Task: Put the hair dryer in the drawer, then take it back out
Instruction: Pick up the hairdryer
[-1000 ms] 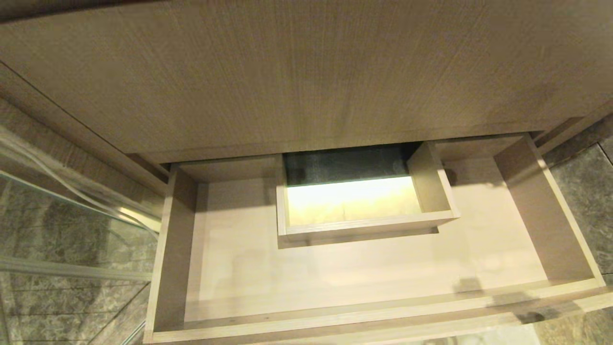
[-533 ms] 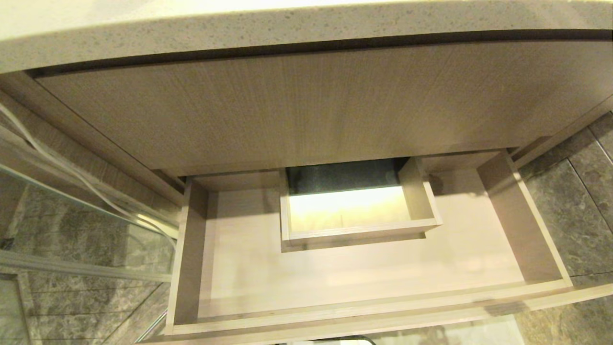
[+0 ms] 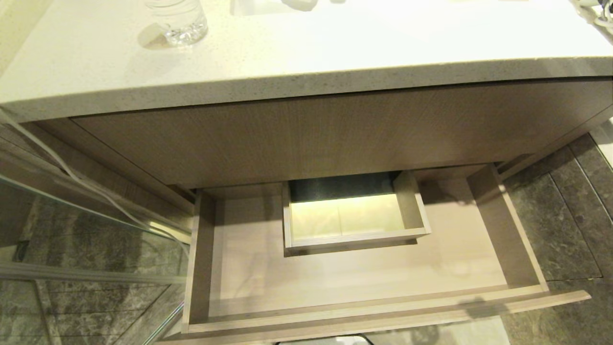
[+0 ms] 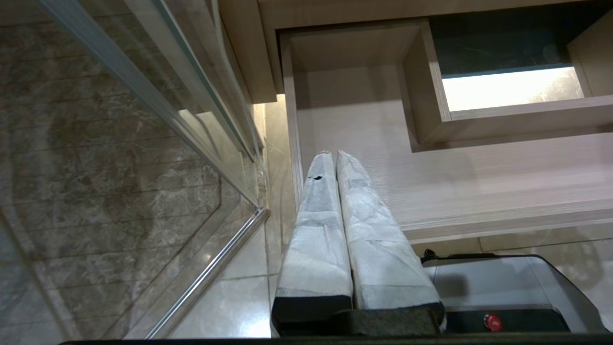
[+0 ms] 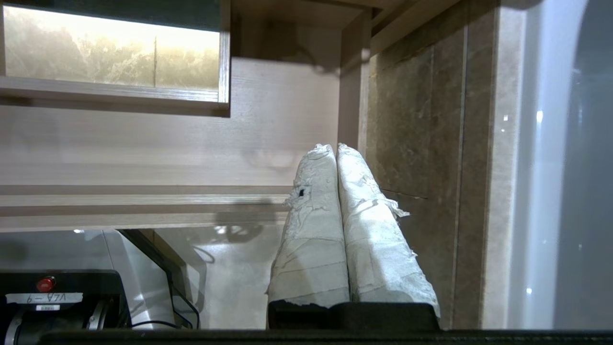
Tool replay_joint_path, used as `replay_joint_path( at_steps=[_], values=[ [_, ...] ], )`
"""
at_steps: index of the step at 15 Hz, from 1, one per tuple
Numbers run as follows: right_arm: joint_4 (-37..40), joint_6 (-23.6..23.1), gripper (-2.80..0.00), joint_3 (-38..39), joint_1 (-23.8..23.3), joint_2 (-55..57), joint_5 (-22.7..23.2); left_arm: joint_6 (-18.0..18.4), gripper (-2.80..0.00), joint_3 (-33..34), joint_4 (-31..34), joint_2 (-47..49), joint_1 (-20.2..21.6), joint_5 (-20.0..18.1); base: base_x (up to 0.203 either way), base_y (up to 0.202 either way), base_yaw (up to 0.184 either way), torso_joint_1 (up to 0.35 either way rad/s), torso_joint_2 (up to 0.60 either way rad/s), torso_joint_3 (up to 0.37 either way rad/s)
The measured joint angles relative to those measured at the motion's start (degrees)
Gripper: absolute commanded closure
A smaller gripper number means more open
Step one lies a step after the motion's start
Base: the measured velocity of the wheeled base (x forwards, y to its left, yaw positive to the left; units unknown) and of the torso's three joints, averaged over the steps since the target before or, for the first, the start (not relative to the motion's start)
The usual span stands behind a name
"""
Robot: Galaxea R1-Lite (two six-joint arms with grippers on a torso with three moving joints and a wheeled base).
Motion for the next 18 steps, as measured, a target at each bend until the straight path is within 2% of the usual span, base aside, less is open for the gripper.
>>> replay_joint_path(
  at_steps=[8,12,18],
  values=[
    [0.0,0.1,0.00,-0.8,0.0,0.3,-0.2,0.0,0.00,0.0,0.0,0.0,0.0,0.0,0.000,0.000,0.000,0.280,-0.54,-0.257],
    [-0.1,-0.2,0.00,-0.8,0.0,0.4,-0.1,0.0,0.00,0.0,0.0,0.0,0.0,0.0,0.000,0.000,0.000,0.027,-0.02,-0.009],
    [-1.2,-0.8,0.00,-1.9,0.0,0.4,-0.1,0.0,0.00,0.0,0.0,0.0,0.0,0.0,0.000,0.000,0.000,0.242,-0.01,0.227]
  ],
)
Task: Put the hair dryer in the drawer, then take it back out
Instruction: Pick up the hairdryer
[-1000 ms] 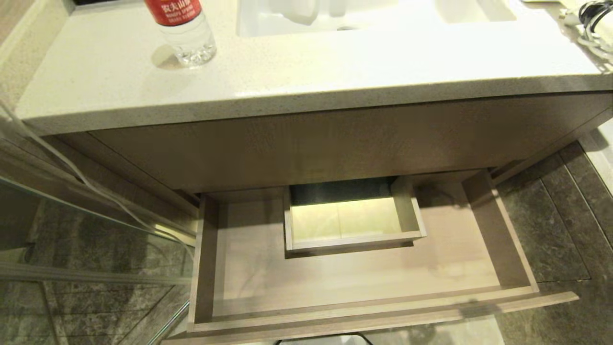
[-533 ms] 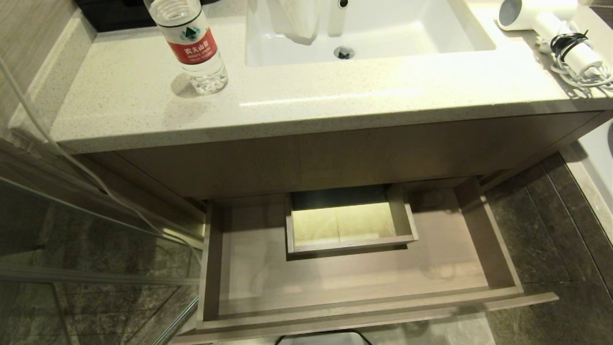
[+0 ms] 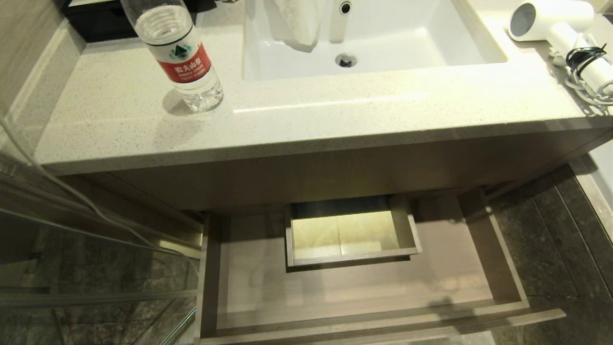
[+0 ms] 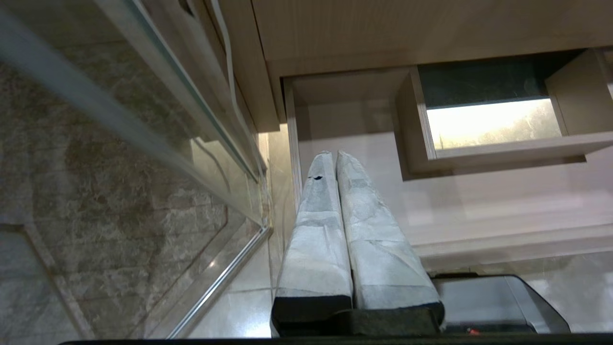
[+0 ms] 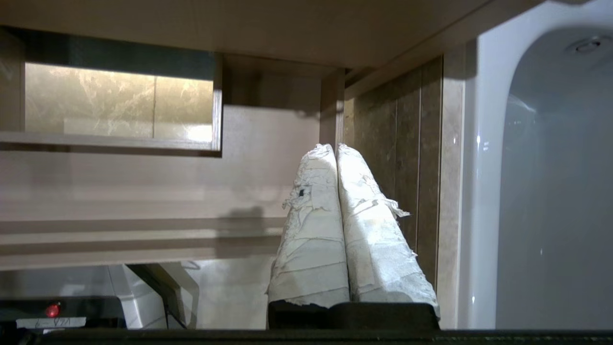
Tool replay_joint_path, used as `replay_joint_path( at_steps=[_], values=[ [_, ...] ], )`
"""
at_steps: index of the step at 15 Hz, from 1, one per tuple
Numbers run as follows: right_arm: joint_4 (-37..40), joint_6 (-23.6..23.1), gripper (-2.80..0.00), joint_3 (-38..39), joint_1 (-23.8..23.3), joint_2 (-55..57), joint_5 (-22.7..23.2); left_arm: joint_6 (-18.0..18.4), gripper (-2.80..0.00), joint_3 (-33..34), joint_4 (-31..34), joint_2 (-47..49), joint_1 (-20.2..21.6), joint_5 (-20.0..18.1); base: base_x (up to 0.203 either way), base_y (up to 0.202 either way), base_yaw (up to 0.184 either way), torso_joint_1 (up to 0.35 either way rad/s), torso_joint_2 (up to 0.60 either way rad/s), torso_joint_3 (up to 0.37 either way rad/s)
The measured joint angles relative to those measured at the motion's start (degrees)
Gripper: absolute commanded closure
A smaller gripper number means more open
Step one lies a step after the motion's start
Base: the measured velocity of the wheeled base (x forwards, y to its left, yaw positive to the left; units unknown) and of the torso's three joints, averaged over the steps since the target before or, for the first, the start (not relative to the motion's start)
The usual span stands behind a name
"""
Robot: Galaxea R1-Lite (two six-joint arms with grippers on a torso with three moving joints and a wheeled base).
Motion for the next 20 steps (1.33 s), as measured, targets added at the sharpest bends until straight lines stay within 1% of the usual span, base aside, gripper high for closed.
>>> replay_joint_path(
  at_steps=[7,13,16,20],
  values=[
    [0.0,-1.0,0.00,-1.7,0.0,0.5,0.1,0.0,0.00,0.0,0.0,0.0,0.0,0.0,0.000,0.000,0.000,0.323,-0.08,0.237],
    [0.0,-1.4,0.00,-3.6,0.0,2.0,0.1,0.0,0.00,0.0,0.0,0.0,0.0,0.0,0.000,0.000,0.000,0.354,-0.17,0.181],
    [-0.3,-1.5,0.00,-5.9,0.0,4.0,0.0,0.0,0.00,0.0,0.0,0.0,0.0,0.0,0.000,0.000,0.000,0.148,-0.08,0.069],
    [-1.8,-1.1,0.00,-13.8,-0.2,11.2,-0.1,0.0,0.00,0.0,0.0,0.0,0.0,0.0,0.000,0.000,0.000,0.009,-0.01,0.005]
  ],
)
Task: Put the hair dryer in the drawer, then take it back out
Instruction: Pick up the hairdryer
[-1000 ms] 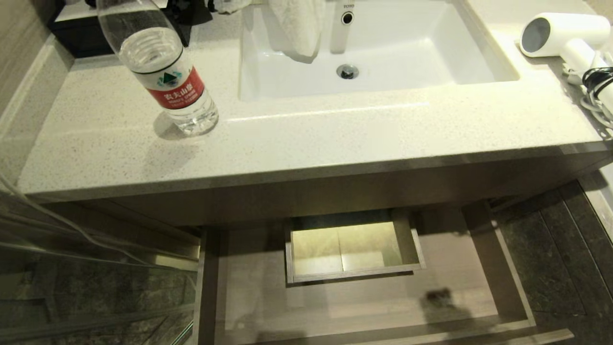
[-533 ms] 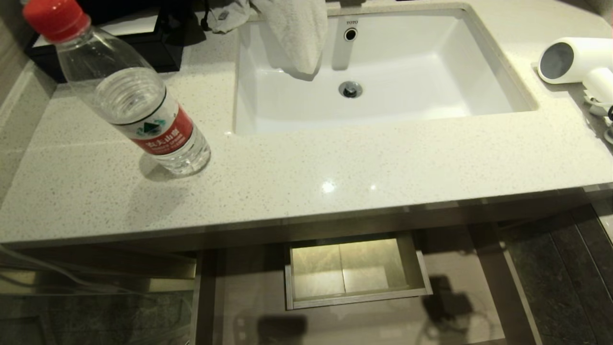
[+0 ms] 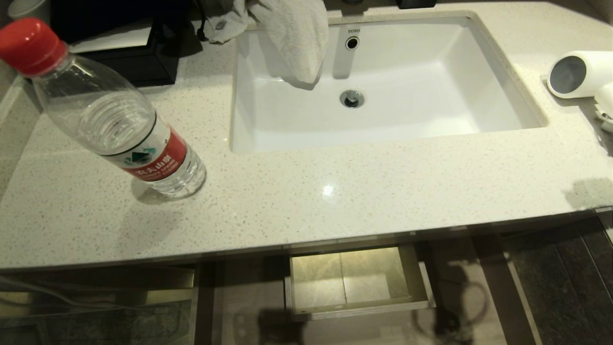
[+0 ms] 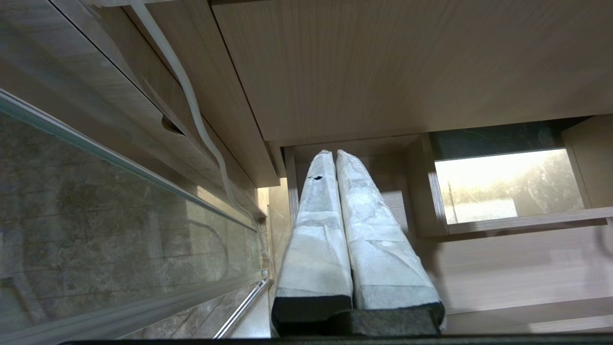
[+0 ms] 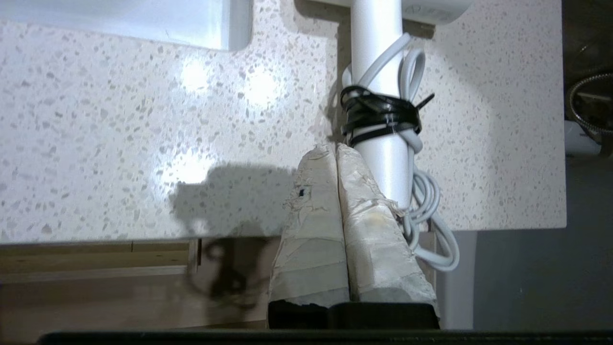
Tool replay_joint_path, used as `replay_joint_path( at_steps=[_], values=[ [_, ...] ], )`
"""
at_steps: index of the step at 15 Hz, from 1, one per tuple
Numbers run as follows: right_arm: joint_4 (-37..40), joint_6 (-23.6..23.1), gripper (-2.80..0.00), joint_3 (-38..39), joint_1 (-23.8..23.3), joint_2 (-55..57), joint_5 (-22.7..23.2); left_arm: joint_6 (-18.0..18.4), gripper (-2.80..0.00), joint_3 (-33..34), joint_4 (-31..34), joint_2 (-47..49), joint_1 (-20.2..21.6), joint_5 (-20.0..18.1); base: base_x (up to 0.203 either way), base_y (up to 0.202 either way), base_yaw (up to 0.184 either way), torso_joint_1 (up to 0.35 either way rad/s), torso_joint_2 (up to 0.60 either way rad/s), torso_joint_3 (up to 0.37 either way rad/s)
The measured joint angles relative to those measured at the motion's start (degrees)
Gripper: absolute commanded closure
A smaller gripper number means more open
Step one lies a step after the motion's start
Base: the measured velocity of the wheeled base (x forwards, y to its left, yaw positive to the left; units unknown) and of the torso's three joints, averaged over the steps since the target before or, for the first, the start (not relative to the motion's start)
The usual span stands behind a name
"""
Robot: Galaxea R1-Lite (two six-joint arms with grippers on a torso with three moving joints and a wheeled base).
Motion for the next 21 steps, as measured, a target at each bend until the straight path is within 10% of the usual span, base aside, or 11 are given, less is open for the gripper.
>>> replay_joint_path(
  at_steps=[5,6,21],
  values=[
    [5.1,1.3,0.00,-13.9,-4.9,12.2,-0.1,0.0,0.00,0.0,0.0,0.0,0.0,0.0,0.000,0.000,0.000,0.000,0.00,0.000],
    [6.7,1.9,-2.80,-16.3,-7.0,14.6,0.0,0.0,0.00,0.0,0.0,0.0,0.0,0.0,0.000,0.000,0.000,0.000,0.00,0.000],
    [12.5,2.8,-2.80,-29.2,-12.2,24.8,12.3,0.0,0.00,0.0,0.0,0.0,0.0,0.0,0.000,0.000,0.000,0.000,0.00,0.000]
  ],
)
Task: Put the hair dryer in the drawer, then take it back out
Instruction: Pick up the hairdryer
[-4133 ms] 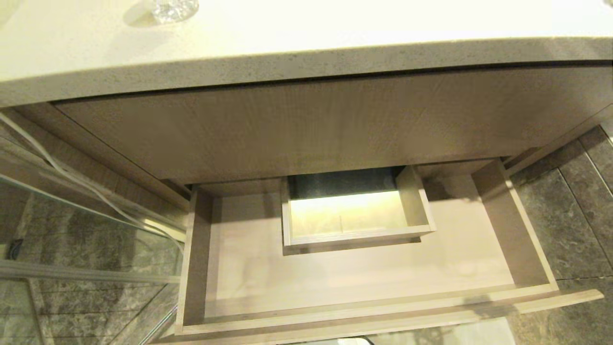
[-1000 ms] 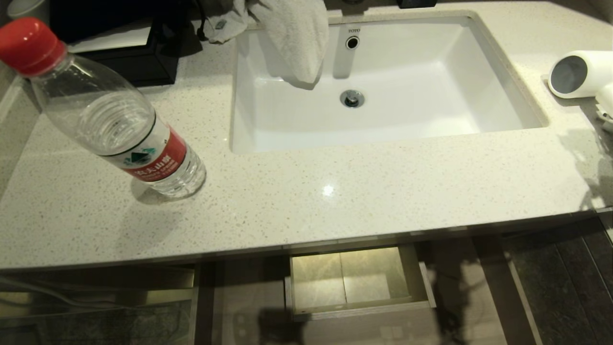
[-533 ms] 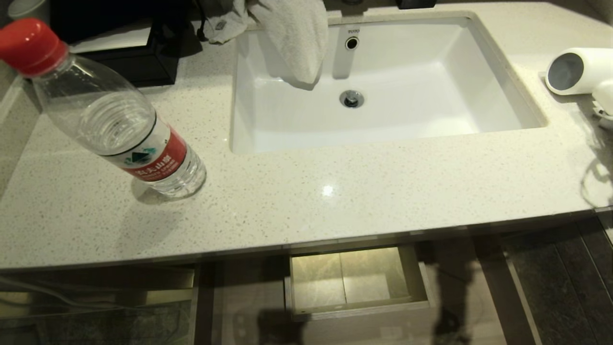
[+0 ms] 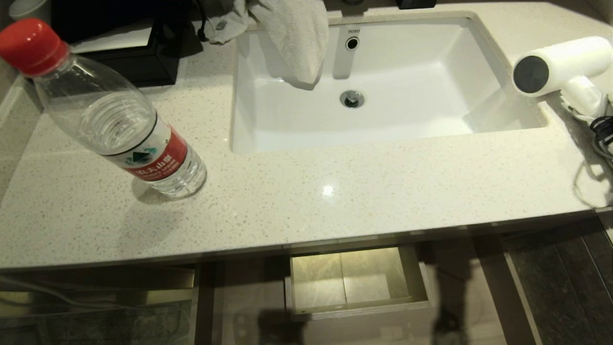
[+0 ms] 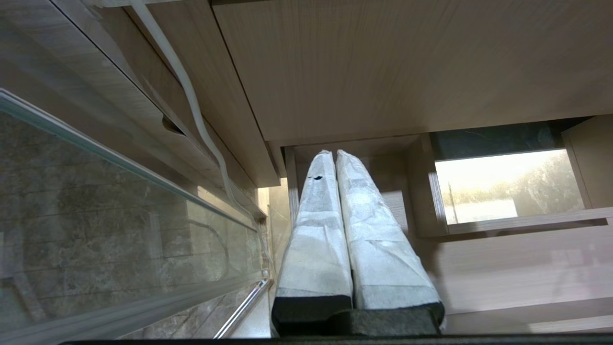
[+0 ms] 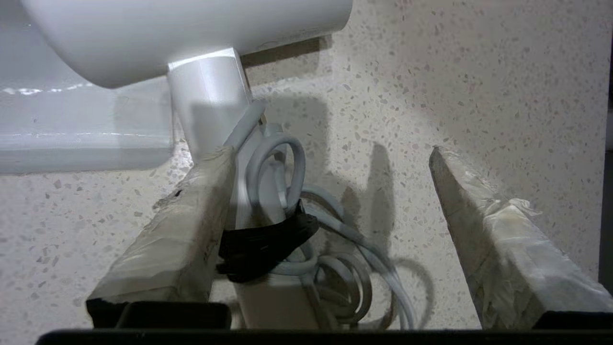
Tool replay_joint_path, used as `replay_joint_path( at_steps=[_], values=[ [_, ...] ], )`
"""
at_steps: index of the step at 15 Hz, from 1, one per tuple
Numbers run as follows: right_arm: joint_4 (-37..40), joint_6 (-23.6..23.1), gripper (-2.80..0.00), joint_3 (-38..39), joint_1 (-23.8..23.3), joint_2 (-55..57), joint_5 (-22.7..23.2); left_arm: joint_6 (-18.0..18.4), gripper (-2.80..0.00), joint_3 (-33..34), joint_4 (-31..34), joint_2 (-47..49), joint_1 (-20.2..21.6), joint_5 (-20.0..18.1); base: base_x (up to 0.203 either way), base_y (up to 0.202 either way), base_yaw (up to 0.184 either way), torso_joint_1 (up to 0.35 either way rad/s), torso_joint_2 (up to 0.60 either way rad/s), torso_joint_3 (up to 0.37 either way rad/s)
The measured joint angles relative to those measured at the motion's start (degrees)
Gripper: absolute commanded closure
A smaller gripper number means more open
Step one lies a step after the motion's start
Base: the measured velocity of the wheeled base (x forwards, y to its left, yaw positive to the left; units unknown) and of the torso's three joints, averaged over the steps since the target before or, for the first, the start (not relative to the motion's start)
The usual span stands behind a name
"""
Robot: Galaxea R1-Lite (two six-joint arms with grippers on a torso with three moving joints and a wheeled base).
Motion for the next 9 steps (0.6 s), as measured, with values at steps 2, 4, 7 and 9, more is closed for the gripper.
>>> replay_joint_path(
  at_steps=[2,4,7,9],
  values=[
    [-0.1,-0.2,-2.80,-1.9,0.0,-0.3,0.1,0.0,0.00,0.0,0.0,0.0,0.0,0.0,0.000,0.000,0.000,0.000,0.00,0.000],
    [-0.5,-0.7,-2.80,-2.8,0.0,-0.7,0.2,0.0,0.00,0.0,0.0,0.0,0.0,0.0,0.000,0.000,0.000,0.000,0.00,0.000],
    [-0.1,-0.4,-2.80,-2.4,0.0,-1.8,1.7,0.0,0.00,0.0,0.0,0.0,0.0,0.0,0.000,0.000,0.000,0.000,0.00,0.000],
    [0.4,0.1,-2.80,-0.9,0.0,-2.4,4.3,0.0,0.00,0.0,0.0,0.0,0.0,0.0,0.000,0.000,0.000,0.000,0.00,0.000]
  ],
)
